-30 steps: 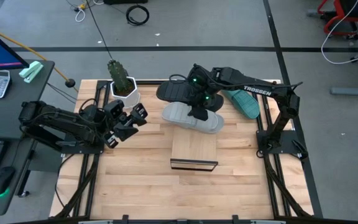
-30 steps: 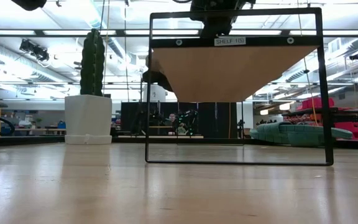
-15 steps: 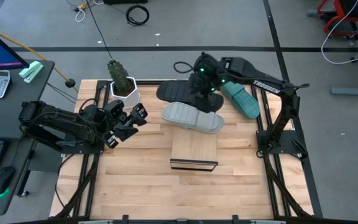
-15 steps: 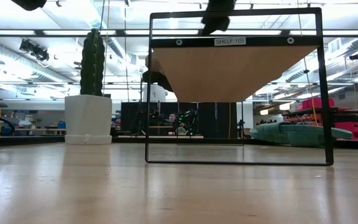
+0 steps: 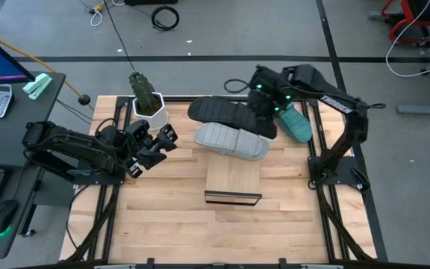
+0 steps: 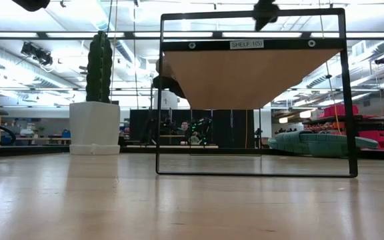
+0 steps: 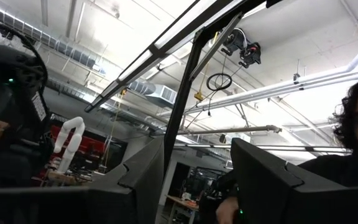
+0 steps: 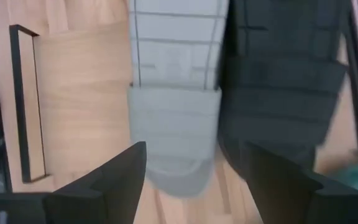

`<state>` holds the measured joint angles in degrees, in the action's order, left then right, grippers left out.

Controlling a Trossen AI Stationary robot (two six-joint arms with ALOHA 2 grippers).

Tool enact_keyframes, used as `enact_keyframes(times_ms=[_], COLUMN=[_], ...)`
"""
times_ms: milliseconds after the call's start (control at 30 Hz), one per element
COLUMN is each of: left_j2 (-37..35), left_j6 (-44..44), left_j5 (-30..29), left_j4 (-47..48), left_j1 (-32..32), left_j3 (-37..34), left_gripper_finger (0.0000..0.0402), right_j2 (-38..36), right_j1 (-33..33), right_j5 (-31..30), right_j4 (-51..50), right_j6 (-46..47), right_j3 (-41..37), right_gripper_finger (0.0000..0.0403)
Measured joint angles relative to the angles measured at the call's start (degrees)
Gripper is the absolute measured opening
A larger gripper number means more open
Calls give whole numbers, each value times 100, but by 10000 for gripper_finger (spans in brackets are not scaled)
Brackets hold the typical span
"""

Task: Pick and place slides into the shelf
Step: Put the green slides on the shelf

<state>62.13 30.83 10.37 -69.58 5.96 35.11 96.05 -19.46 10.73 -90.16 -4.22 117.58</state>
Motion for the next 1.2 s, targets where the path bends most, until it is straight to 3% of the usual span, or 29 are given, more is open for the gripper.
enact_keyframes(times_ms=[167, 333, 600, 833, 967, 1200], left_j2=[0, 0, 0, 0, 0, 0], left_j6=[2, 42, 48, 51, 131, 157], left_j5=[0, 0, -8, -152, -170, -173], left_j4=[-2, -4, -4, -4, -4, -4], left_j1=[-4, -4, -4, -4, -4, -4], left_j3=[0, 0, 0, 0, 0, 0], left_gripper_finger=[192, 196, 191, 198, 195, 197], right_j2=[-514, -1202, -2608, -3583, -3827, -3784], right_j1=[-40, -66, 74, 539, 903, 1252], right_j5=[-313, -668, -911, -1519, -2080, -2183], right_j4=[11, 24, 376, 955, 1213, 2173], right_j6=[429, 1023, 2236, 3341, 3833, 4398], right_j3=[-9, -517, -2535, -4292, -5133, -6399], right_gripper_finger=[259, 257, 265, 286, 299, 307])
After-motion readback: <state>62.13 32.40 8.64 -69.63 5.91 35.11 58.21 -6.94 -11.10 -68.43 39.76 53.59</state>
